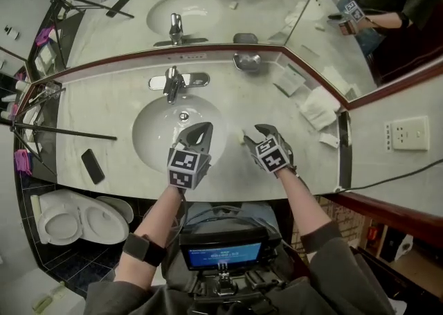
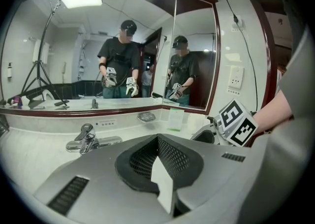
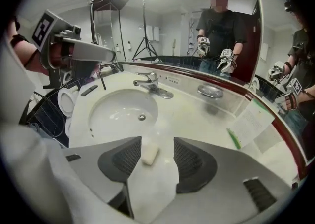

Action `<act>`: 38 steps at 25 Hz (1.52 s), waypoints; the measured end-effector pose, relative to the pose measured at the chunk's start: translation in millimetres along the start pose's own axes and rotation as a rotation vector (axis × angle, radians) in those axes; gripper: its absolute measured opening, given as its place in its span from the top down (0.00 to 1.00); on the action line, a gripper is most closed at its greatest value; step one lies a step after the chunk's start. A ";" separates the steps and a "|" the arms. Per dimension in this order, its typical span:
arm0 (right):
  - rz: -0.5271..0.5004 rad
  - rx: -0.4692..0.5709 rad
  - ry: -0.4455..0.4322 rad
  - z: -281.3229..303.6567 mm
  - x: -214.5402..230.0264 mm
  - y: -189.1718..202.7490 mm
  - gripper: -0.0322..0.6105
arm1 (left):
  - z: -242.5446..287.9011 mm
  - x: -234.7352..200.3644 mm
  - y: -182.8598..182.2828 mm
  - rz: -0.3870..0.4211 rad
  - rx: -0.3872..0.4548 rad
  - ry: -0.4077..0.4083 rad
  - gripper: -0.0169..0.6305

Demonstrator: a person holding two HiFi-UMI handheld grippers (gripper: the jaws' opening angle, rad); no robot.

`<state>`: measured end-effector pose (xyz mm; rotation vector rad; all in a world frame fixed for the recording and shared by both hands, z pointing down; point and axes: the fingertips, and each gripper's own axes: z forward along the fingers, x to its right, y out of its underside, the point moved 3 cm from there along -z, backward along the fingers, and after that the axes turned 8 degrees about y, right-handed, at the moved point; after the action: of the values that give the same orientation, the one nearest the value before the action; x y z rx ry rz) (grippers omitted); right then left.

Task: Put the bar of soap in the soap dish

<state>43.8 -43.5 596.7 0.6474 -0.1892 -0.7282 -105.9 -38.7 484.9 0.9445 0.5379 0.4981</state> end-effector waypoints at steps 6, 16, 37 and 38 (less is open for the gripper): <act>-0.009 -0.112 -0.028 43.0 -17.7 22.1 0.53 | 4.0 -1.0 8.1 -0.015 -0.012 0.002 0.97; 0.008 -0.170 -0.025 80.9 -30.2 38.8 0.53 | -0.5 -8.3 25.9 -0.029 -0.041 0.001 0.97; 0.002 -0.153 -0.010 72.5 -25.2 34.9 0.71 | -1.8 -8.1 30.8 -0.022 -0.055 0.012 0.97; 0.009 -0.136 -0.003 66.9 -22.3 29.8 0.71 | -2.4 -7.4 30.2 -0.020 -0.052 0.014 0.97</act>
<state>18.7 -44.1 669.0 0.5155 -0.1437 -0.7267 -117.9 -26.8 511.0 0.8859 0.5441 0.4992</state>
